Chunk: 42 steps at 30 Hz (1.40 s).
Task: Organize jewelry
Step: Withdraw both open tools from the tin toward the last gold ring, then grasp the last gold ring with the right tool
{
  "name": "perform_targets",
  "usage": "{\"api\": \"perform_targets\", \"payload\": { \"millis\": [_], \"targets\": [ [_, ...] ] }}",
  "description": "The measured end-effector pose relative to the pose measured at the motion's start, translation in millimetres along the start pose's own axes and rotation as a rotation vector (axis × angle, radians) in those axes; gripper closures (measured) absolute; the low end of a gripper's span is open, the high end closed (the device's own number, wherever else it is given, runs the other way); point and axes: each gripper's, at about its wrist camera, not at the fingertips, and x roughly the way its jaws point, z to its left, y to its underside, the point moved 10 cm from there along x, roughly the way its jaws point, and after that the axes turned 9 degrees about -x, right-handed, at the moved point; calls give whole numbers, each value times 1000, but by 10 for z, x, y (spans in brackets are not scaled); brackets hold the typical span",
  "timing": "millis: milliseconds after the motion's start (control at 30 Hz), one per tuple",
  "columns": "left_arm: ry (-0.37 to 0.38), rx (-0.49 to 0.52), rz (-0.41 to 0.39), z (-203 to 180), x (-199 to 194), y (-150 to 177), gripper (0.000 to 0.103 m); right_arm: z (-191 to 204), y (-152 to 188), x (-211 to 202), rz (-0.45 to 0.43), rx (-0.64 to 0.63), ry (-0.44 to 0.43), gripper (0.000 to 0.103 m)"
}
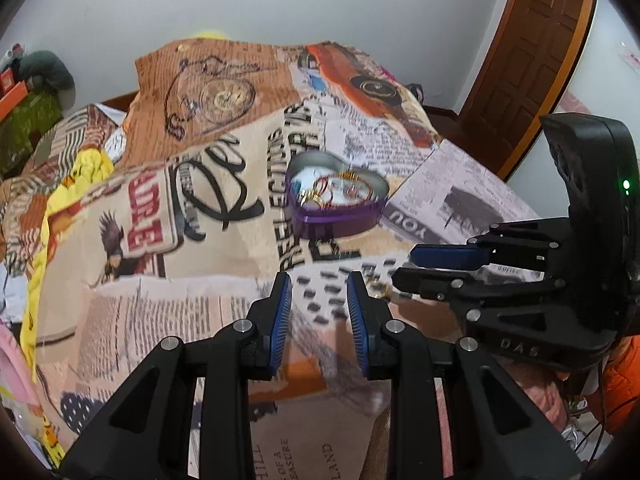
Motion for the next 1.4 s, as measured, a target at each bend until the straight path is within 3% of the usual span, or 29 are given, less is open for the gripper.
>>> {"api": "perform_targets", "payload": {
  "millis": [367,567,700,933,1200,1400],
  "targets": [
    [-3,-77,57,235,146,240,76,181,62,191,75,-75,-18,81],
    [7,-79,59,222,157,243,76,181,62,218,71,-66,-48,81],
    [15,-70,58,169,155,220,76,180,52,216,58,-59,-61,87],
    [29,-36,64,-15,188,179,76,118,21,67,2,-27,-55,88],
    [38,26,73,-336,365,98,76,-291,42,-183,-78,53,20,88],
    [23,49,87,-442,558,82,76,-481,58,-291,-113,92,27,87]
  ]
}}
